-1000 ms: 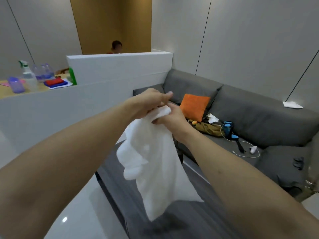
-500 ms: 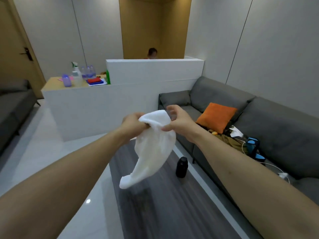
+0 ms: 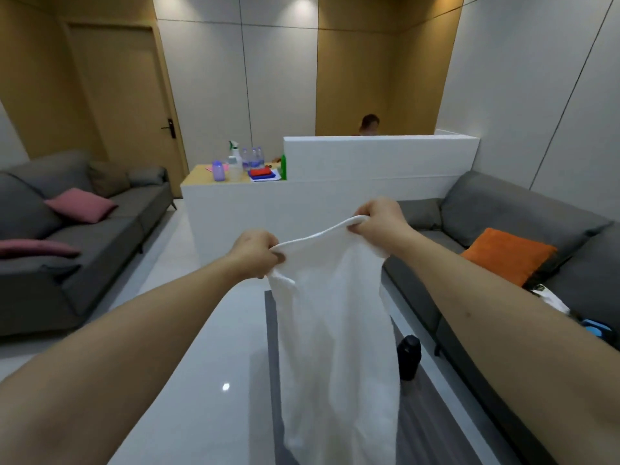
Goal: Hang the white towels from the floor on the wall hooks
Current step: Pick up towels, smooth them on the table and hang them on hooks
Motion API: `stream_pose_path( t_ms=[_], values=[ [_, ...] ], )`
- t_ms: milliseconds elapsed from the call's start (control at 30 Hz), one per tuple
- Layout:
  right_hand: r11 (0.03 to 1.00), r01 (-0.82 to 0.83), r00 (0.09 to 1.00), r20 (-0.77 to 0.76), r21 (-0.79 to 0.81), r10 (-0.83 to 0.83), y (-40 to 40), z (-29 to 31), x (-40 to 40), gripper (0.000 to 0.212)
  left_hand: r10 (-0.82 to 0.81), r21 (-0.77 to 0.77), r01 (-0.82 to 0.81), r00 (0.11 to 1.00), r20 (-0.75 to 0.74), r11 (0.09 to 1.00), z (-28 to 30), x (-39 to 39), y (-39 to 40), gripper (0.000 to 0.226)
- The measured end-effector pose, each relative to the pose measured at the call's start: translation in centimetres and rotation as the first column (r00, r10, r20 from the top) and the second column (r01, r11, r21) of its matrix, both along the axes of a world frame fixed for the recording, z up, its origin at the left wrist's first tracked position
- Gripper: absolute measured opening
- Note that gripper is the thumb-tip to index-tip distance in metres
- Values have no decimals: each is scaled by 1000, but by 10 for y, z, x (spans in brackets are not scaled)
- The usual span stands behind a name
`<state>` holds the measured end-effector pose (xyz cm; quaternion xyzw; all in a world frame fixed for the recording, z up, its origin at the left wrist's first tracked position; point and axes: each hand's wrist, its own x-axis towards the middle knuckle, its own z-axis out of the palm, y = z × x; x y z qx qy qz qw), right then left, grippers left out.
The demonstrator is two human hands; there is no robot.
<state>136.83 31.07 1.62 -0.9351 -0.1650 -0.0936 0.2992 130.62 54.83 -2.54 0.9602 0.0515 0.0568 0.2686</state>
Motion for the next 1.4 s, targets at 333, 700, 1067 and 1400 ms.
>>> stream_pose_path(
  t_ms=[333,700,1067,1400],
  values=[
    [937,294,956,71,-187,-285,45,-11,162,18,104,145,-126,983,149,981,17,168,116,17],
    [926,361,923,185,-114,-337,49,23,232,21,134,181,-226,900,415,957,66,232,126,22],
    [973,187,982,27,-138,-185,-59,-75,120,18,262,131,-298,935,241,945,-28,109,32,10],
    [948,29,953,-276,-318,-122,-154,-209,-28,21,280,188,-252,949,-147,949,-166,-66,-74,20]
  ],
)
